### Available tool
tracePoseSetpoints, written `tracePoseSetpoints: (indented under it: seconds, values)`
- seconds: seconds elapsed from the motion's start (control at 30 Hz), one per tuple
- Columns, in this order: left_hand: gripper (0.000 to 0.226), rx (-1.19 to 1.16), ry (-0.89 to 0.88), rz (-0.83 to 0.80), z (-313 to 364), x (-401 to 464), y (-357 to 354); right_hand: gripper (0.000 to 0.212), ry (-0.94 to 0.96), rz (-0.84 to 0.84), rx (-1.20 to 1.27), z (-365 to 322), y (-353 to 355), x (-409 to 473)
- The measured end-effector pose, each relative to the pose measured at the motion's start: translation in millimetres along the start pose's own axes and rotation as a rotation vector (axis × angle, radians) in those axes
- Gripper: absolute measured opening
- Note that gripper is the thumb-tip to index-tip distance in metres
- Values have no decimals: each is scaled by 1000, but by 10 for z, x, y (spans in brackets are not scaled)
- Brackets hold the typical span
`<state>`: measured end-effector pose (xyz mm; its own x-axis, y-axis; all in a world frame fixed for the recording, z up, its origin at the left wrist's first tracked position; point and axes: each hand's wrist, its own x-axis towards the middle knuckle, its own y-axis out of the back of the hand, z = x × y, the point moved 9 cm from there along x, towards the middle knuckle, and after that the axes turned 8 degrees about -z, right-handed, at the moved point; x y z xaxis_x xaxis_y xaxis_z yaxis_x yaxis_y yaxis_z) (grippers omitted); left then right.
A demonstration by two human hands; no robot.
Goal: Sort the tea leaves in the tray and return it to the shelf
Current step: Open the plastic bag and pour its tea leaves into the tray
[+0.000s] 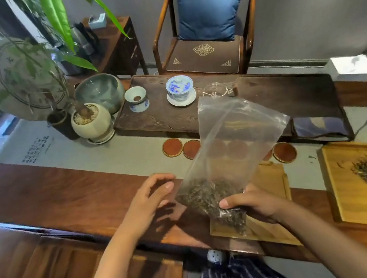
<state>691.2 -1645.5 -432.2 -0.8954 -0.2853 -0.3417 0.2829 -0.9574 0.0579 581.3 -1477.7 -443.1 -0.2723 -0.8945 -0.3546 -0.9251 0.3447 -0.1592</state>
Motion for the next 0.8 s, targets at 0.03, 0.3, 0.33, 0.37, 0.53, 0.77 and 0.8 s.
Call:
tracePoseSetpoints:
  seconds: [0.03, 0.3, 0.33, 0.37, 0.53, 0.77, 0.8]
  values:
    - [38, -5, 9, -128, -50, 35, -212, 55, -18, -7, 36, 37, 43, -62]
    - [68, 90, 64, -282, -355, 247, -1054, 59, -90, 104, 221, 442, 218, -515]
    - [62, 86, 59, -261, -365, 241, -1083, 58, -95, 163, 200, 495, 269, -577]
    - [57, 77, 57, -237, -384, 226, -1103, 58, -108, 228, 178, 562, 322, -646]
    - [52, 34, 129, -164, -591, 27, -1210, 64, -242, 354, 51, 950, 362, -1003]
    - [38, -8, 236, -201, -870, -251, -1435, 33, -262, 360, 65, 1212, 195, -1224]
    - [35, -30, 257, -207, -899, -280, -1458, 30, -264, 356, 72, 1226, 181, -1242]
